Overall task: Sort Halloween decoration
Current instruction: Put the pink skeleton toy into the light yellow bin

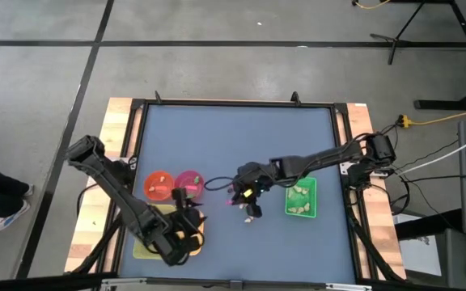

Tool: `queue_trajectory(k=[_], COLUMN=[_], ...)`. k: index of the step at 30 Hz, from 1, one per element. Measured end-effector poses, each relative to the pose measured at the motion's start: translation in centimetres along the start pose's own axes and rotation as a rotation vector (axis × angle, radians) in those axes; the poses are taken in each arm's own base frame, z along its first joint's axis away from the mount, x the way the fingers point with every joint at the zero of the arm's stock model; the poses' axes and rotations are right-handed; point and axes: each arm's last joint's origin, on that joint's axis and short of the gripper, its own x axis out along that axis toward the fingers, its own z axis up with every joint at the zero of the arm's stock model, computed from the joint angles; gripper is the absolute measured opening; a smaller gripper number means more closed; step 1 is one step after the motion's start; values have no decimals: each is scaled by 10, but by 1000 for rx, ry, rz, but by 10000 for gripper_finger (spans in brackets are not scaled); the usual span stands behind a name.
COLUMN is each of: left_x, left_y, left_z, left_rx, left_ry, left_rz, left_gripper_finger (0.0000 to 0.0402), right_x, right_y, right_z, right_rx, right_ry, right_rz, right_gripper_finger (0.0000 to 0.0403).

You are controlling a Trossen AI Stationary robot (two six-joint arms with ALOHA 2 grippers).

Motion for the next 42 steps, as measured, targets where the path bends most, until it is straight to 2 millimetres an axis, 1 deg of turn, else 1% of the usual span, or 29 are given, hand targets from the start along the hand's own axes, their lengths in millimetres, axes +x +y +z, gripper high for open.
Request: queue_trajectory(k=[3,8,14,21,23,33,42], left_x=[10,24,32,33,33,33,33], left_y=[4,11,16,17,17,17,17], left_z=[9,23,31,32,32,32,32], left_rx=[71,162,247,298,309,309,309], left_ry=[-16,-46,-66,-65,-65,-65,-65], left_rz=[7,14,23,24,24,24,24], left_gripper_finger=[184,184,184,161,151,103,77], right_x=[-4,-12,-17,-19,-19,-19,-19], right_y=[5,11,14,15,15,15,16], right_z=[15,35,48,51,51,52,53], right_rx=[-6,-26,-38,-39,-5,64,61], right_ry=[-38,-94,-132,-144,-142,-148,-157], right_rz=[55,85,91,94,96,103,105], right_gripper_finger=[23,23,24,24,24,24,24])
